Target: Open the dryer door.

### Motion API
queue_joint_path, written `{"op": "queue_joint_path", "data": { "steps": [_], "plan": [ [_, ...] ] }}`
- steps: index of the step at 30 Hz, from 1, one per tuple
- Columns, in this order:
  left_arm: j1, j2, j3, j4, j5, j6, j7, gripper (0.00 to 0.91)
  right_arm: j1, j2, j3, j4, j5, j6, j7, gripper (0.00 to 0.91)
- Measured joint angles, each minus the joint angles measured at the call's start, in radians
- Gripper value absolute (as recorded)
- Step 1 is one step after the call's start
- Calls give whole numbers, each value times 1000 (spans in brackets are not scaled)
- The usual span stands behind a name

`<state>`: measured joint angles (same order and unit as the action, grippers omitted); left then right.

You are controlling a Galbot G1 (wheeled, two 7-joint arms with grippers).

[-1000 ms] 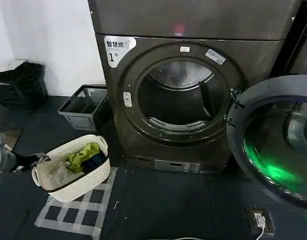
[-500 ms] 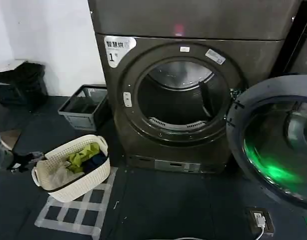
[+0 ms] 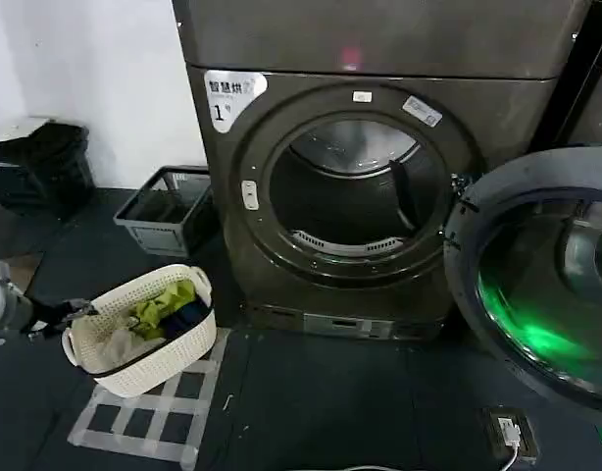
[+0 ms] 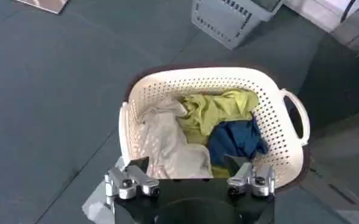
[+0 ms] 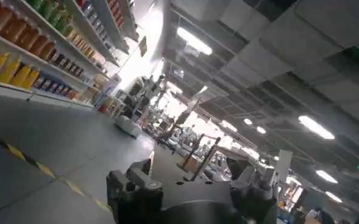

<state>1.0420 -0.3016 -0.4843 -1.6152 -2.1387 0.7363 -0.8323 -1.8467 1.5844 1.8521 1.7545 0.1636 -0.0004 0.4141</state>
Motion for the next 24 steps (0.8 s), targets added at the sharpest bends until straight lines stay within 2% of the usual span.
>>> {"op": "queue_joint_path", "data": {
  "steps": [24],
  "plan": [
    [-50,-23,62,-13,49,0,27,907,2,6,1,4,-5,21,-28,907]
  ]
}}
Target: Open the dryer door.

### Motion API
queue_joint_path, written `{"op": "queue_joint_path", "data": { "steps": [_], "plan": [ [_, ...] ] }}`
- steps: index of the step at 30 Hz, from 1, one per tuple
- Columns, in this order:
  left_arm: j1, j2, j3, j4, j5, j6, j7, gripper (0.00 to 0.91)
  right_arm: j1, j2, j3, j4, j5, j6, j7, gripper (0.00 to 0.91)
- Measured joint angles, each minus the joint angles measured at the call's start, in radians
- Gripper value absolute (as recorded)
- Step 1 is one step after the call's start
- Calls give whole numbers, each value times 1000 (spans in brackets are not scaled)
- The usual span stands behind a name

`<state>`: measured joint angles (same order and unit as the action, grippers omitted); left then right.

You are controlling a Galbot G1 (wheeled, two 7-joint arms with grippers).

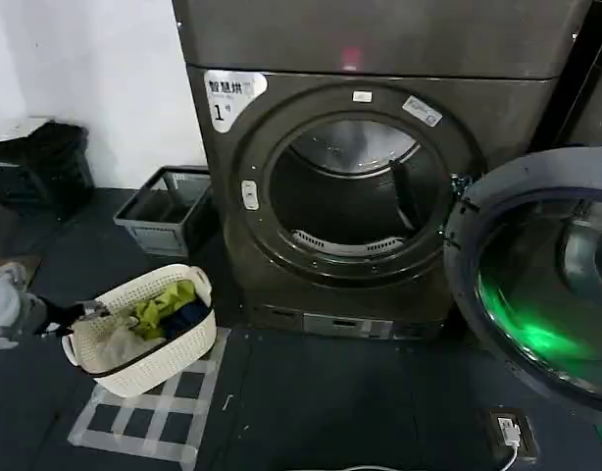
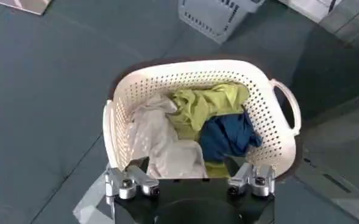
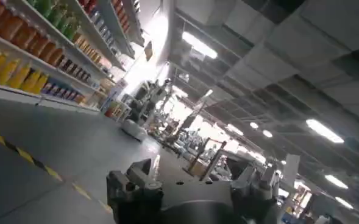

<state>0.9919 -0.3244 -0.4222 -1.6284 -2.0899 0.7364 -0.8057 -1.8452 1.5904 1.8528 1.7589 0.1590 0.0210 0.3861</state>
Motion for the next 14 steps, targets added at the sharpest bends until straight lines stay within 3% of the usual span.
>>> {"op": "queue_joint_path", "data": {
  "steps": [14],
  "plan": [
    [-14,0,7,4,0,0,-1,907,-1,0,-2,-2,-4,1,-2,907]
  ]
}}
